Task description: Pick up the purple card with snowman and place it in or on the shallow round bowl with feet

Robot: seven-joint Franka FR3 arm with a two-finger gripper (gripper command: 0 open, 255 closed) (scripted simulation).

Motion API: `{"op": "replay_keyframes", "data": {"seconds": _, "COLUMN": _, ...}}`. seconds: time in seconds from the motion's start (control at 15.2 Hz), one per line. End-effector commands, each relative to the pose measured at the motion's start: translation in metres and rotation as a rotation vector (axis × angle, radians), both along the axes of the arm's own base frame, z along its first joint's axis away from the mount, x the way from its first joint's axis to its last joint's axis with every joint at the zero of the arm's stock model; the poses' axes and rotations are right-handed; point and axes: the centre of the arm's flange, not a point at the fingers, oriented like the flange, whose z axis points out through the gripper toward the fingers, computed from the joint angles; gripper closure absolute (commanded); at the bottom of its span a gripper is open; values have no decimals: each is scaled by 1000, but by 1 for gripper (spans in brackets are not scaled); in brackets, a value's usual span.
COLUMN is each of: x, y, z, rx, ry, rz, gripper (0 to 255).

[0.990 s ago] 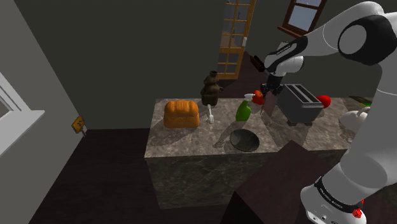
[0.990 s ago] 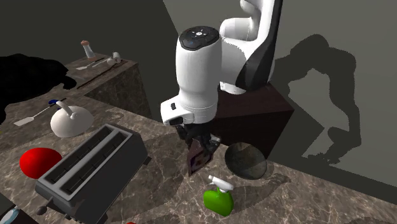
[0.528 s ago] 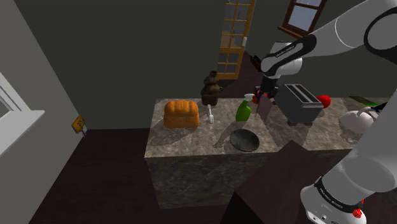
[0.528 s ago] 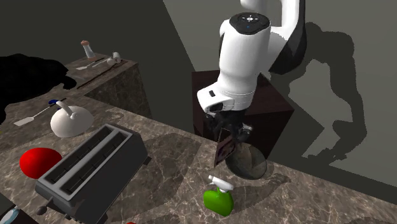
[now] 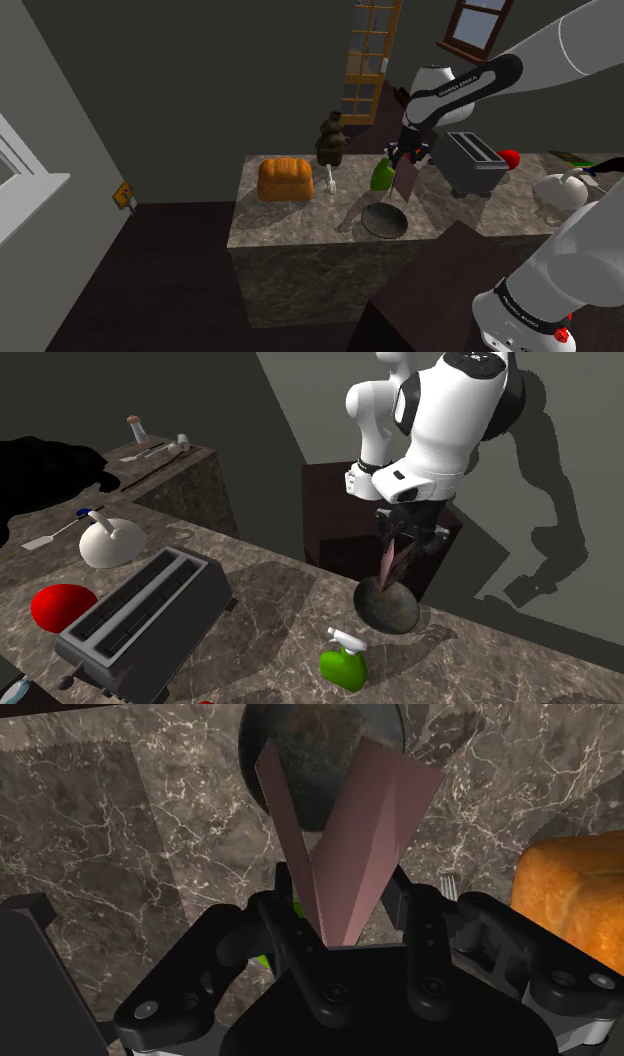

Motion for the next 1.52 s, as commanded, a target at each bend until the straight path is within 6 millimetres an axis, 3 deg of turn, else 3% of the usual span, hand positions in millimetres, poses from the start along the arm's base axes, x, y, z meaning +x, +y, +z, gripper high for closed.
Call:
{"op": "replay_keyframes", "data": {"seconds": 0.0, "x": -5, "y": 32, "z": 2, "rx": 0, "ry": 0, "rz": -3, "gripper": 255}}
{"op": "replay_keyframes", "data": {"seconds": 1.45, "x": -5, "y": 32, "z": -114, "rx": 0, "ry": 0, "rz": -3, "gripper": 255}}
